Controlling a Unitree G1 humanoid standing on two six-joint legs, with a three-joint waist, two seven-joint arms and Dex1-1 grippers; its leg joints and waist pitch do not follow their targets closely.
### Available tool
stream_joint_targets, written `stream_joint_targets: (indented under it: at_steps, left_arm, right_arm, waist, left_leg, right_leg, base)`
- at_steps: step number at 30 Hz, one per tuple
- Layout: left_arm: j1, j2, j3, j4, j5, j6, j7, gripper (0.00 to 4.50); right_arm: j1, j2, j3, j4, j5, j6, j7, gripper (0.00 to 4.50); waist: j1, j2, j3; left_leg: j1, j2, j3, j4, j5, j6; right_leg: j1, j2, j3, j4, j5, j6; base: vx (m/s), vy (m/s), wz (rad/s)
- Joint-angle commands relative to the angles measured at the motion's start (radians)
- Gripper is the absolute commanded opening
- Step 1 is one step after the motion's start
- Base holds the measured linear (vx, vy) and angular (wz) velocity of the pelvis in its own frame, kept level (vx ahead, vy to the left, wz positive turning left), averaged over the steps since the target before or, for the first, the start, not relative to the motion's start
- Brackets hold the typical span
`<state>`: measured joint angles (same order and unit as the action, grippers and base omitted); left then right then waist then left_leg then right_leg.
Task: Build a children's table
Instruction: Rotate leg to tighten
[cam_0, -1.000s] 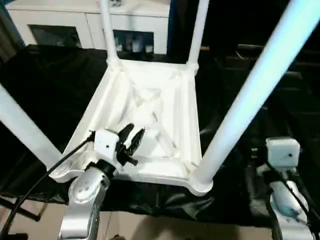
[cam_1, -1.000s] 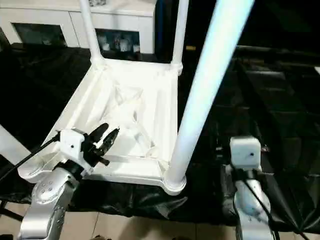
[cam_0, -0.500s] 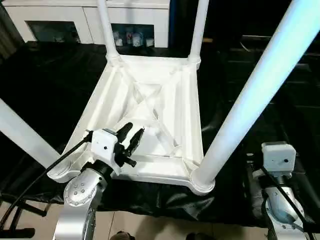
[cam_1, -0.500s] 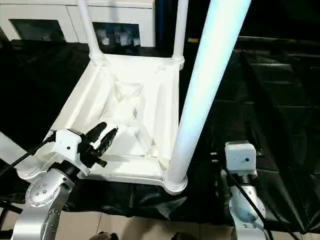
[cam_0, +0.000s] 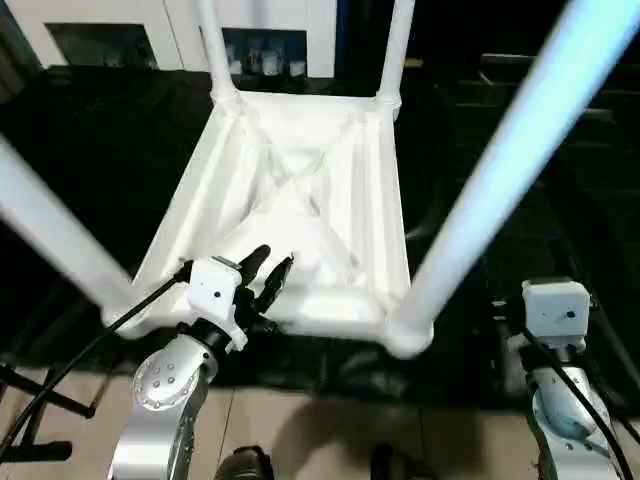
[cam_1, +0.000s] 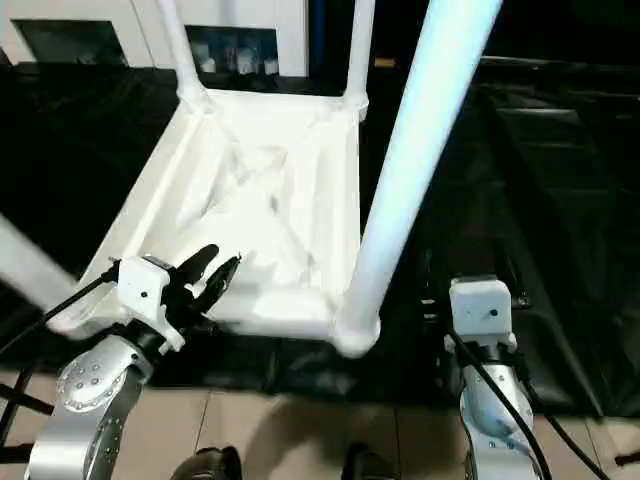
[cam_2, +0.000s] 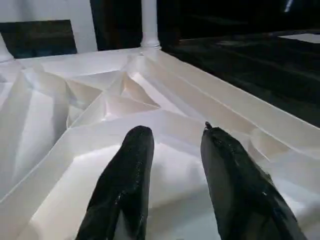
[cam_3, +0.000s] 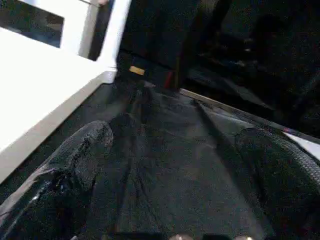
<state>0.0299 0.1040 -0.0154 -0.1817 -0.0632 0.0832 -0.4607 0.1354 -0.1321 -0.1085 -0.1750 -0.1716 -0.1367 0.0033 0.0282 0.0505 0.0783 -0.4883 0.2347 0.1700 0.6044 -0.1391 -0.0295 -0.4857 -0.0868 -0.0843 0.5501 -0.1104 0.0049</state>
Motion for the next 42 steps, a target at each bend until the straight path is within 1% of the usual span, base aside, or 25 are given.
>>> stream_joint_targets:
  at_steps: [1,2,3,4,5,6,8,9,11,14,15,17,19,20,22,23,24,25,26,28,30,33,35,38,42]
  left_arm:
    - [-0.002,0.005,-0.007,-0.009,0.007,0.015,0.008,1.79]
    - [-0.003,0.007,-0.008,-0.010,0.011,0.020,0.009,1.79]
    - [-0.001,0.008,-0.008,-0.009,0.012,0.020,0.012,1.79]
    - [0.000,0.008,-0.008,-0.008,0.012,0.019,0.013,1.79]
    - [0.002,0.008,-0.006,-0.009,0.011,0.017,0.018,1.79]
    - [0.010,0.011,-0.005,-0.010,0.013,0.017,0.024,1.79]
    - [0.021,0.019,-0.007,-0.013,0.021,0.026,0.027,1.79]
    - [0.025,0.024,-0.005,-0.013,0.024,0.022,0.034,1.79]
    - [0.026,0.026,-0.001,-0.011,0.018,0.013,0.034,1.79]
    - [0.015,0.035,0.001,0.000,0.023,0.018,0.047,1.79]
    - [0.005,0.039,0.005,0.012,0.033,0.011,0.056,1.79]
    - [0.000,0.040,0.011,0.018,0.035,0.007,0.060,1.79]
    - [-0.001,0.042,0.015,0.019,0.034,0.007,0.063,1.79]
    - [-0.001,0.043,0.016,0.019,0.035,0.007,0.066,1.79]
    - [-0.002,0.046,0.017,0.019,0.042,0.014,0.081,1.79]
    - [-0.003,0.047,0.015,0.020,0.045,0.012,0.087,1.79]
    - [-0.002,0.048,0.013,0.020,0.051,0.006,0.095,1.79]
    - [-0.001,0.044,0.013,0.018,0.057,0.003,0.106,1.79]
    - [0.003,0.036,0.016,0.012,0.069,0.002,0.130,1.79]
    - [0.006,0.023,0.027,0.010,0.075,0.001,0.166,1.79]
    - [0.035,-0.019,0.074,-0.011,0.064,-0.008,0.238,1.79]
    - [0.078,-0.042,0.116,-0.038,0.063,-0.034,0.295,1.79]
    - [0.116,-0.065,0.146,-0.068,0.022,-0.086,0.297,2.06]
    - [0.200,-0.084,0.158,-0.126,-0.025,-0.170,0.265,2.19]
    - [0.217,-0.100,0.185,-0.148,-0.006,-0.204,0.331,2.60]
  right_arm:
    - [0.010,0.004,-0.004,0.002,-0.008,0.022,-0.017,4.50]
    - [0.011,0.007,-0.007,0.001,-0.006,0.027,-0.022,4.50]
    - [0.020,0.013,-0.021,-0.002,-0.006,0.052,-0.037,4.50]
    - [0.026,0.016,-0.030,-0.003,-0.004,0.065,-0.044,4.50]
    - [0.035,0.021,-0.045,-0.004,0.001,0.091,-0.054,4.50]
    - [0.051,0.032,-0.073,-0.004,0.014,0.131,-0.070,4.50]
    - [0.074,0.039,-0.096,-0.006,0.029,0.158,-0.076,4.50]
    - [0.092,0.037,-0.098,-0.009,0.032,0.163,-0.068,4.50]
    - [0.110,0.032,-0.088,-0.011,0.032,0.154,-0.054,4.50]
    - [0.152,0.048,-0.078,-0.032,0.076,0.162,-0.028,4.50]
    - [0.178,0.054,-0.064,-0.043,0.099,0.158,-0.011,4.50]
    - [0.192,0.054,-0.050,-0.048,0.100,0.149,-0.001,4.50]
    - [0.200,0.056,-0.039,-0.055,0.104,0.141,0.009,4.50]
    - [0.205,0.058,-0.033,-0.062,0.115,0.138,0.022,4.50]
    - [0.214,0.058,-0.022,-0.077,0.144,0.128,0.059,4.50]
    - [0.216,0.052,-0.014,-0.080,0.150,0.121,0.077,4.50]
    - [0.218,0.040,0.003,-0.084,0.168,0.115,0.115,4.50]
    - [0.214,0.034,0.016,-0.086,0.192,0.122,0.148,4.50]
    - [0.201,0.023,0.037,-0.090,0.224,0.141,0.197,4.50]
    - [0.179,0.007,0.064,-0.091,0.257,0.168,0.247,4.50]
    - [0.131,-0.014,0.107,-0.092,0.289,0.214,0.314,4.50]
    - [0.094,-0.033,0.146,-0.095,0.306,0.242,0.384,4.50]
    - [0.080,-0.048,0.170,-0.092,0.315,0.248,0.434,4.50]
    - [0.055,-0.073,0.195,-0.075,0.336,0.253,0.496,4.50]
    - [-0.002,-0.089,0.218,-0.033,0.360,0.255,0.543,4.50]
  waist:
    - [0.020,0.026,-0.021]
    - [0.067,0.016,0.003]
    - [0.119,-0.003,-0.004]
    - [0.096,-0.059,-0.018]
    - [0.069,-0.074,0.015]
    - [0.081,-0.072,0.019]
    - [0.094,-0.063,0.005]
    - [0.098,-0.030,-0.028]
    - [0.064,-0.015,-0.025]
    - [0.035,-0.029,0.018]
    - [0.029,-0.037,0.014]
    - [0.016,-0.035,0.027]
    - [-0.014,-0.017,0.024]
    - [0.026,-0.006,0.027]
    - [0.079,-0.039,0.005]
    - [0.053,-0.054,-0.008]
    - [0.082,-0.075,-0.044]
    - [0.073,-0.072,-0.044]
    - [0.068,-0.069,-0.043]
    - [0.038,-0.013,-0.049]
    - [0.010,0.022,-0.073]
    - [0.015,-0.018,-0.059]
    - [0.049,-0.079,-0.058]
    - [0.065,-0.086,-0.034]
    - [0.070,-0.077,-0.032]
  left_leg:
    - [-0.004,0.100,-0.005,-0.240,-0.714,0.096]
    - [-0.021,0.083,0.060,-0.255,-0.843,0.019]
    - [-0.015,0.085,0.093,-0.212,-0.803,-0.041]
    - [0.052,0.044,0.100,-0.073,-0.673,-0.070]
    - [0.129,-0.054,0.002,0.207,-0.262,-0.017]
    - [0.036,-0.100,-0.047,0.189,-0.193,0.004]
    - [0.110,-0.082,-0.058,0.066,-0.332,-0.033]
    - [0.201,-0.036,-0.048,-0.022,-0.308,-0.004]
    - [0.188,0.001,-0.048,-0.071,-0.336,0.048]
    - [0.177,-0.037,-0.031,-0.081,-0.651,0.000]
    - [0.297,-0.051,0.019,0.033,-0.673,-0.028]
    - [0.260,-0.052,0.011,-0.011,-0.666,-0.006]
    - [0.207,-0.010,0.049,-0.127,-0.818,0.082]
    - [0.123,0.055,0.090,-0.223,-0.950,0.100]
    - [0.129,0.079,0.108,-0.171,-0.879,0.074]
    - [0.164,0.041,0.091,-0.108,-0.777,0.010]
    - [0.039,-0.055,-0.085,0.153,-0.265,0.085]
    - [0.009,-0.059,-0.113,0.143,-0.181,0.096]
    - [0.021,-0.076,-0.102,0.038,0.063,0.063]
    - [0.110,-0.026,-0.131,-0.044,0.250,0.041]
    - [0.183,0.116,-0.228,-0.065,0.464,0.319]
    - [0.145,0.052,-0.215,-0.051,0.526,0.494]
    - [0.055,-0.107,-0.079,0.015,0.174,0.279]
    - [0.089,-0.057,-0.061,-0.060,-0.125,-0.014]
    - [0.118,-0.012,-0.048,-0.105,-0.241,-0.063]
  right_leg:
    - [0.096,0.042,-0.031,0.178,-0.422,-0.022]
    - [0.104,0.040,-0.028,0.238,-0.376,-0.029]
    - [0.119,0.018,0.076,0.269,-0.594,0.022]
    - [0.059,0.011,0.114,0.175,-0.914,0.093]
    - [-0.097,-0.087,0.204,-0.117,-1.473,0.105]
    - [0.044,-0.074,0.233,-0.074,-1.384,0.097]
    - [0.075,-0.042,0.210,-0.006,-1.041,0.045]
    - [0.052,0.020,0.169,0.028,-0.540,-0.047]
    - [0.077,0.015,0.135,0.034,-0.180,-0.126]
    - [0.072,-0.042,0.149,-0.056,-0.795,-0.073]
    - [-0.033,-0.009,0.167,-0.129,-1.020,-0.006]
    - [0.022,-0.014,0.152,-0.120,-0.980,0.018]
    - [0.079,0.014,0.031,0.010,-0.720,-0.012]
    - [0.154,0.004,-0.028,0.256,-0.436,-0.046]
    - [0.178,-0.044,0.037,0.265,-0.454,0.002]
    - [0.145,-0.081,0.115,0.169,-0.693,0.070]
    - [0.212,-0.300,0.257,-0.056,-0.798,0.156]
    - [0.232,-0.271,0.226,-0.021,-0.538,0.139]
    - [0.206,-0.103,0.091,0.061,0.004,0.045]
    - [0.159,0.041,0.008,0.094,0.194,-0.103]
    - [0.096,0.019,0.032,0.164,-0.167,-0.170]
    - [0.105,-0.033,0.081,0.101,-0.075,-0.203]
    - [0.184,-0.070,0.102,0.006,0.074,-0.169]
    - [0.183,-0.046,0.086,-0.029,-0.263,0.067]
    - [0.163,-0.026,0.074,-0.029,-0.349,0.003]
  base:
    - [-0.196,-0.003,-0.07]
    - [-0.211,-0.071,0.08]
    - [-0.123,-0.139,0.23]
    - [-0.123,-0.139,0.23]
    - [0.045,-0.119,0.24]
    - [0.000,0.000,0.00]
    - [-0.055,0.004,0.11]
    - [-0.127,-0.030,0.48]
    - [-0.143,-0.023,0.42]
    - [-0.118,0.061,0.01]
    - [-0.107,0.075,-0.25]
    - [-0.088,0.095,-0.45]
    - [-0.029,0.156,-0.88]
    - [-0.091,0.122,-0.83]
    - [-0.066,0.028,-0.72]
    - [0.037,-0.061,-0.59]
    - [0.058,0.003,-0.42]
    - [0.058,0.003,-0.42]
    - [0.070,0.069,-0.23]
    - [0.084,0.027,-0.03]
    - [0.033,0.002,0.04]
    - [0.009,-0.060,-0.08]
    - [-0.007,-0.120,-0.10]
    - [-0.046,-0.128,0.00]
    - [-0.021,-0.028,0.01]
